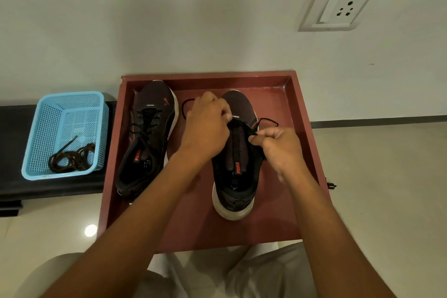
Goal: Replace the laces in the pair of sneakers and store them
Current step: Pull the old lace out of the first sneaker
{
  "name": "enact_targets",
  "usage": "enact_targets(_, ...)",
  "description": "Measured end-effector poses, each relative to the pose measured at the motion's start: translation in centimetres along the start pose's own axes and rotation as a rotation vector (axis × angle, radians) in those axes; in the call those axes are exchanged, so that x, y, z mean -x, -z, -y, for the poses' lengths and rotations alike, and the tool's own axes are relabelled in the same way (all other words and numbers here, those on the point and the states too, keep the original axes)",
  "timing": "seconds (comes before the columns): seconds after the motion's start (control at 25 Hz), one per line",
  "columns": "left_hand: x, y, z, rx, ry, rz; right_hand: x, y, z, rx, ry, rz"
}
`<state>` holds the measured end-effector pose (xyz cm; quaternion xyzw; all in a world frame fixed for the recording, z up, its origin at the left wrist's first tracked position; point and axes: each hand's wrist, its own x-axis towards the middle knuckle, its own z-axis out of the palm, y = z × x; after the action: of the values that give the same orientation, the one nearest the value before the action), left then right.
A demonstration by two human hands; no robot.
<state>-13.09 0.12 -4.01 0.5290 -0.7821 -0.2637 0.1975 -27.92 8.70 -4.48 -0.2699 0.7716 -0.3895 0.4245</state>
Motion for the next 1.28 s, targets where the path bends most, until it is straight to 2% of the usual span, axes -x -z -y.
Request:
enact_targets(0.08,-0.1,0.9,1.3,0.206,0.175,-0.102,0.0,0.0,0.0,0.001,-0.008,-0.012)
enact_targets(0.2,0.4,1.5,2.0,0.233,0.299,-0.107,0.1,-0.1,0.1,0.012,-0.003,-0.011)
enact_targets(0.24,0.7,1.6,1.5,0.179,0.267,-0.106,0.1,-0.1,0.1,0.016,-0.001,-0.012)
enact_targets(0.32,1.1,1.4,-0.1,0.02,0.066,-0.137,0.1,0.0,0.1,0.025,0.004,-0.01)
enact_targets(0.4,1.0,1.0,-1.9,-0.157,-0.141,-0.06,0.1,0.1,0.1,0.032,0.008,-0.001)
enact_targets(0.48,0.7,0.5,-3.0,-0.326,-0.217,0.056,0.0,0.0,0.0,0.037,0.014,0.007)
enact_targets(0.6,0.1,-0.2,-2.9,-0.459,-0.226,0.097,0.0,0.0,0.0,0.039,0.02,0.009)
enact_targets(0.8,-0.3,-0.3,-2.1,-0.483,-0.247,0.08,-0.2,0.0,-0.1,0.033,0.02,0.007)
enact_targets(0.96,-0.5,2.0,-0.2,-0.376,-0.076,-0.058,-0.2,0.0,-0.2,0.037,0.022,-0.001)
enact_targets(1.08,-0.3,2.8,0.2,-0.322,0.0,-0.061,-0.2,0.0,-0.2,0.041,0.017,-0.009)
enact_targets(1.16,0.0,2.5,-1.0,-0.293,-0.07,-0.014,-0.2,0.0,-0.2,0.041,0.019,-0.002)
enact_targets(1.28,0.5,0.8,-3.2,-0.405,-0.198,0.126,-0.3,0.0,-0.2,0.058,0.02,-0.004)
